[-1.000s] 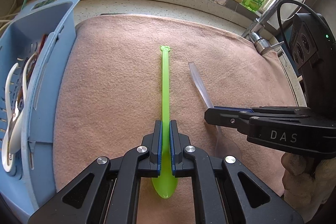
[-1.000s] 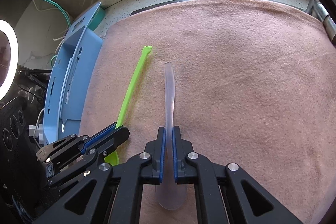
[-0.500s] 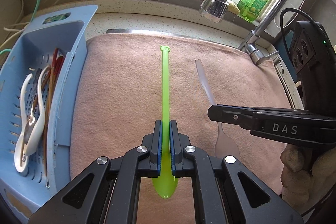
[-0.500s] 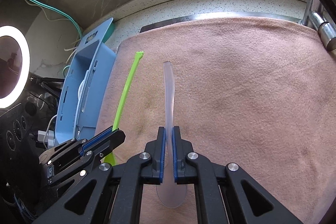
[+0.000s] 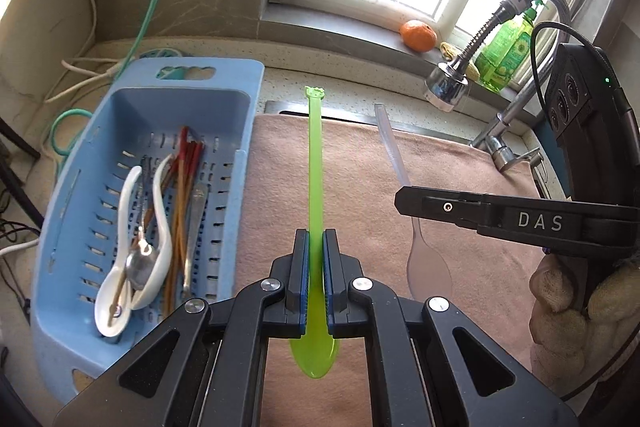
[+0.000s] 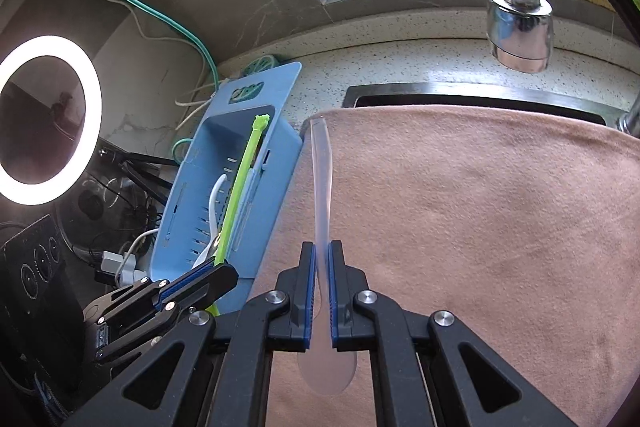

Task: Organize utensils
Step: 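Carry both spoons into the blue basket and open both tools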

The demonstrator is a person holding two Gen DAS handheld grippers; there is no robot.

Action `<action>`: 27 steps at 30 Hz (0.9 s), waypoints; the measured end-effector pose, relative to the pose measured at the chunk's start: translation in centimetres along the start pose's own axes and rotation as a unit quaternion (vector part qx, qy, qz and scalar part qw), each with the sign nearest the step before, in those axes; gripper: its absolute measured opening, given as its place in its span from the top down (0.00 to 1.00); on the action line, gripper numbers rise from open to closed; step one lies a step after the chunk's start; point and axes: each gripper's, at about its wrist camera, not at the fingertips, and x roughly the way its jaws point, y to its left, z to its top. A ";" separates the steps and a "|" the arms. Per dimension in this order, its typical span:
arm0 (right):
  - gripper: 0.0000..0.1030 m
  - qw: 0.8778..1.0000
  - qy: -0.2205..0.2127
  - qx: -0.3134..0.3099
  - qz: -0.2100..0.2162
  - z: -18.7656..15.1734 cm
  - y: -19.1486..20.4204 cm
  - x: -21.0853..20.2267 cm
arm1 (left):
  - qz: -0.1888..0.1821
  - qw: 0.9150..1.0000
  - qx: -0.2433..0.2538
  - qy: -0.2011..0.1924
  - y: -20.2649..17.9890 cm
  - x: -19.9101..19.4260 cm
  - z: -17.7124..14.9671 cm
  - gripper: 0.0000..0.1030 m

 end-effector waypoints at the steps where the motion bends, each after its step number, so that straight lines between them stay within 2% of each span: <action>1: 0.95 1.000 0.000 -0.004 0.003 0.2 0.5 0.2 | 0.007 1.000 -0.002 -0.002 0.5 -0.2 0.1 0.95; 13: 0.95 0.998 0.010 -0.063 0.021 1.8 6.8 3.4 | 0.064 0.997 -0.027 -0.015 5.8 -1.9 -0.4 0.95; 27: 0.95 0.994 0.030 -0.099 0.019 3.0 11.0 6.9 | 0.081 0.994 -0.065 -0.016 9.7 -1.5 -0.4 0.95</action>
